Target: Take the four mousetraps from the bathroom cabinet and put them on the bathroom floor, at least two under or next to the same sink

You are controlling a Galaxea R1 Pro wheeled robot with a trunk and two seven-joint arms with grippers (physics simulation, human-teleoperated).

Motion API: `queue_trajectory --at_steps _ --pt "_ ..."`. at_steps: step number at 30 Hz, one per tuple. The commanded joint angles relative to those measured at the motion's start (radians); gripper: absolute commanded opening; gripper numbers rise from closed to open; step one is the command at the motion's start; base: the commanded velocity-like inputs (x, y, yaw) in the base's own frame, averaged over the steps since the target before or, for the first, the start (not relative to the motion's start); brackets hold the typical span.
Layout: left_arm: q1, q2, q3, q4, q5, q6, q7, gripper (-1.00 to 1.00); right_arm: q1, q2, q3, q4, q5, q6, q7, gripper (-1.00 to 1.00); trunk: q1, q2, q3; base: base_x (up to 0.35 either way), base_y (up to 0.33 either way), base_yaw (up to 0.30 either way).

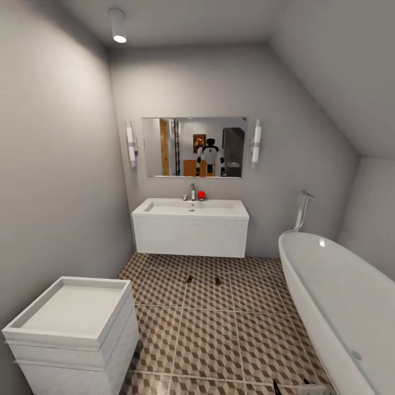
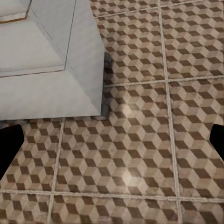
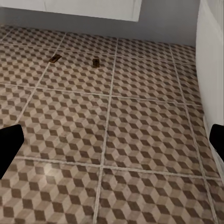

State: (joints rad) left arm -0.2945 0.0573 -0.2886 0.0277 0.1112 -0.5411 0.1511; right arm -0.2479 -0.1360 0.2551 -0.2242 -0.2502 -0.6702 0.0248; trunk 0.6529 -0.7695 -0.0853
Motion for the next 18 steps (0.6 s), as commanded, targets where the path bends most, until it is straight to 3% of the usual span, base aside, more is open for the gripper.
queue_trajectory --at_steps 1,18 --pt "-0.002 -0.001 -0.009 0.003 0.010 -0.005 0.001 1.00 -0.001 -0.001 0.007 0.000 -0.010 -0.003 0.002 1.00 0.000 -0.001 -0.003 0.000 0.000 0.236" --pt "-0.002 -0.002 -0.009 0.003 0.010 -0.004 0.000 1.00 -0.001 -0.001 0.007 0.000 -0.011 -0.002 -0.008 1.00 0.000 -0.001 -0.019 0.000 0.000 0.224"
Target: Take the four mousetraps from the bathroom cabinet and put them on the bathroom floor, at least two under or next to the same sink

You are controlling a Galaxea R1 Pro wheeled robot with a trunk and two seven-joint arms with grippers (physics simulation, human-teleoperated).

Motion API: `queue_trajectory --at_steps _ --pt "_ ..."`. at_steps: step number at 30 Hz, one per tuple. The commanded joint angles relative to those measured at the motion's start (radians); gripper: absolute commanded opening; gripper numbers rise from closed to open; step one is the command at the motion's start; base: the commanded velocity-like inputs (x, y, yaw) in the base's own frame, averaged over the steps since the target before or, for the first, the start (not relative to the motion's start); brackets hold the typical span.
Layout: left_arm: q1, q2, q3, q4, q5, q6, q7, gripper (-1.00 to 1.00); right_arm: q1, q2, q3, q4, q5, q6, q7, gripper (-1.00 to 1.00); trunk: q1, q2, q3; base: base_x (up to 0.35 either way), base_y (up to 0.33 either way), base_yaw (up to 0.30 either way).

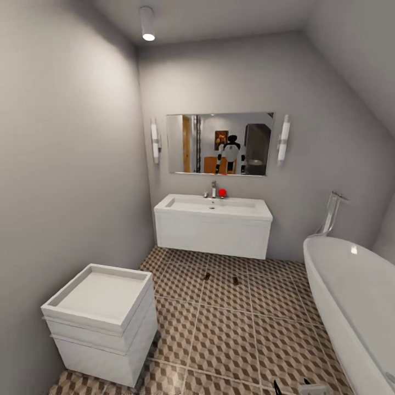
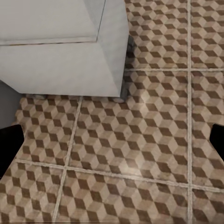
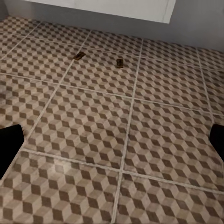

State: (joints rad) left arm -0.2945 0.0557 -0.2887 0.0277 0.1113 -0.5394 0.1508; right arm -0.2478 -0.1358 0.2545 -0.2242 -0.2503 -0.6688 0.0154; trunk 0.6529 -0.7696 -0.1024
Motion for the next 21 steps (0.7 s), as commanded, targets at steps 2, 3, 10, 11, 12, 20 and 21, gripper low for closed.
queue_trajectory --at_steps 2,3,10,11,12,20,21 --pt "-0.002 -0.001 -0.009 0.003 0.010 -0.005 0.000 1.00 -0.001 -0.001 0.008 0.000 -0.010 -0.003 0.002 1.00 0.000 -0.001 -0.004 0.000 0.000 0.164" --pt "-0.002 -0.001 -0.009 0.003 0.010 -0.005 0.001 1.00 -0.001 -0.001 0.008 0.000 -0.010 -0.003 0.002 1.00 0.000 -0.001 -0.006 0.000 0.000 0.158" --pt "-0.002 -0.003 -0.009 0.003 0.011 -0.005 0.001 1.00 -0.001 -0.001 0.007 0.000 -0.010 -0.003 0.002 1.00 0.000 -0.001 -0.015 0.000 0.000 0.150" --pt "-0.002 -0.003 -0.009 0.003 0.010 -0.005 0.001 1.00 -0.001 -0.001 0.007 0.000 -0.010 -0.003 0.002 1.00 0.000 -0.001 -0.017 0.000 0.000 0.147" --pt "-0.002 -0.003 -0.009 0.003 0.010 -0.005 0.001 1.00 -0.001 -0.001 0.007 0.000 -0.010 -0.003 0.002 1.00 0.000 -0.001 -0.018 0.000 0.000 0.148" --pt "-0.002 -0.003 -0.009 0.004 0.011 -0.005 0.001 1.00 -0.001 -0.001 0.008 0.000 -0.010 -0.003 -0.001 1.00 0.000 -0.001 -0.028 0.000 0.000 0.172" --pt "-0.002 -0.003 -0.009 0.004 0.010 -0.005 0.001 1.00 -0.001 -0.001 0.008 0.000 -0.010 -0.003 -0.001 1.00 0.000 -0.001 -0.029 0.000 0.000 0.228"
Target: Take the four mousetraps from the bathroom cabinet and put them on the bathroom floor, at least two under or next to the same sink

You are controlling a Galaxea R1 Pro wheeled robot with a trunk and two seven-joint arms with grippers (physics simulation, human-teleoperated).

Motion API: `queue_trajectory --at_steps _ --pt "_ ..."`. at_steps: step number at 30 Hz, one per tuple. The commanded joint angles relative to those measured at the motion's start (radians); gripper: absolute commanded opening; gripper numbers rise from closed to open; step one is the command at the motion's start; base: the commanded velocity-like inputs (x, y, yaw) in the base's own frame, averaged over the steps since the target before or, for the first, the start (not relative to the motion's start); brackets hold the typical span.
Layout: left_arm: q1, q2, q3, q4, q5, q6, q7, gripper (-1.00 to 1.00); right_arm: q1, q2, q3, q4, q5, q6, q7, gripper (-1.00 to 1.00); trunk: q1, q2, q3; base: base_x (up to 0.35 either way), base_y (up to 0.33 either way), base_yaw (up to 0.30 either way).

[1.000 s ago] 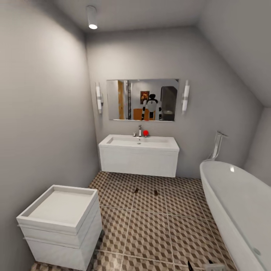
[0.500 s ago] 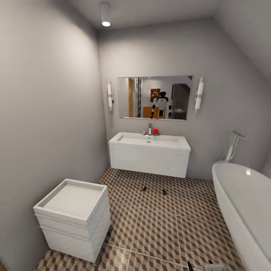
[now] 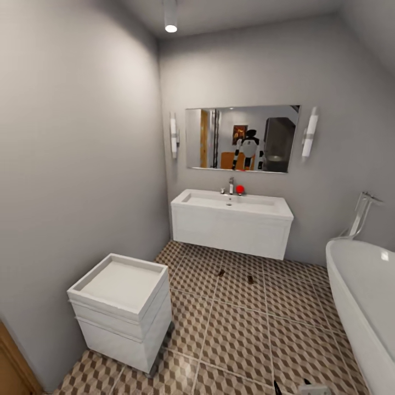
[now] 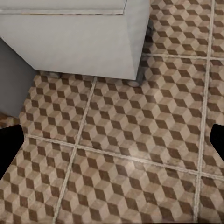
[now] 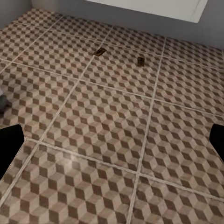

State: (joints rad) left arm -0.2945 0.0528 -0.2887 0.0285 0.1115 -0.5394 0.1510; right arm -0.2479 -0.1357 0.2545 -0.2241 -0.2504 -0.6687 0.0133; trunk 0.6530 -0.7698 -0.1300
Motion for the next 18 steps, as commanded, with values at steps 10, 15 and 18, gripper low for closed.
queue_trajectory --at_steps 10,15,18 --pt "-0.002 -0.001 -0.009 0.003 0.010 -0.005 0.001 1.00 -0.001 -0.001 0.008 0.000 -0.010 -0.003 0.001 1.00 0.000 -0.001 -0.008 0.000 0.000 0.261" --pt "-0.002 -0.001 -0.009 0.004 0.010 -0.005 0.001 1.00 -0.001 -0.001 0.008 0.000 -0.010 -0.003 0.001 1.00 0.000 -0.001 -0.011 0.000 0.000 0.270" --pt "-0.002 -0.001 -0.009 0.004 0.010 -0.005 0.001 1.00 -0.001 -0.001 0.008 0.000 -0.010 -0.003 0.001 1.00 0.000 -0.001 -0.013 0.000 0.000 0.270"
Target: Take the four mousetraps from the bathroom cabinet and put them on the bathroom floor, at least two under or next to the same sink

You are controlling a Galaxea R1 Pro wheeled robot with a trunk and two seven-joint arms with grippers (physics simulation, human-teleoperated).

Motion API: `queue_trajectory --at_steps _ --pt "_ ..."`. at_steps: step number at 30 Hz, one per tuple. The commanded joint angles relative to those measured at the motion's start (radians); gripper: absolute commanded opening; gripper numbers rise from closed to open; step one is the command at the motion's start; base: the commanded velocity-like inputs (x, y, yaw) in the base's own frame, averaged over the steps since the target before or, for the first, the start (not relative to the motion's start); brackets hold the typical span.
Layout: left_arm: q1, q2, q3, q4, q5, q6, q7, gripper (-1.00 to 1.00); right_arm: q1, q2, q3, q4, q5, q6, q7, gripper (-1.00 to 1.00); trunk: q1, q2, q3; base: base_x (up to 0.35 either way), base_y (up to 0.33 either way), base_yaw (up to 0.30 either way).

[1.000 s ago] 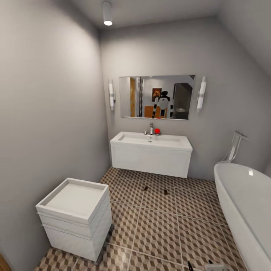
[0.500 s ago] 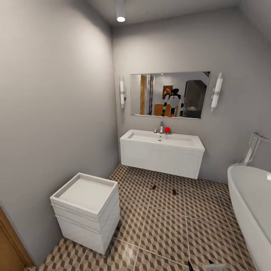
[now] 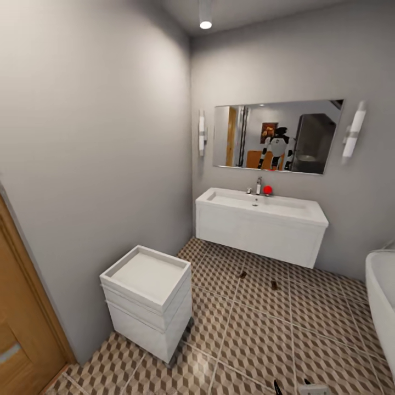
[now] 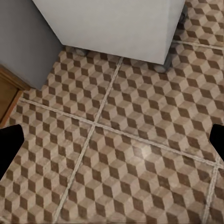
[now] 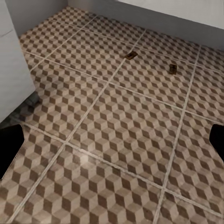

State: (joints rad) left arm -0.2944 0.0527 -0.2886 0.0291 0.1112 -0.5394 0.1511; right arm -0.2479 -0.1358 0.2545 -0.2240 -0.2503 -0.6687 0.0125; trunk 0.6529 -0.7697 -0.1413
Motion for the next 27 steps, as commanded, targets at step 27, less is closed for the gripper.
queue_trajectory --at_steps 27 --pt "-0.002 -0.001 -0.009 0.003 0.010 -0.005 0.001 1.00 -0.001 -0.001 0.008 0.000 -0.010 -0.003 0.001 1.00 0.000 -0.001 -0.018 0.000 0.000 0.269"
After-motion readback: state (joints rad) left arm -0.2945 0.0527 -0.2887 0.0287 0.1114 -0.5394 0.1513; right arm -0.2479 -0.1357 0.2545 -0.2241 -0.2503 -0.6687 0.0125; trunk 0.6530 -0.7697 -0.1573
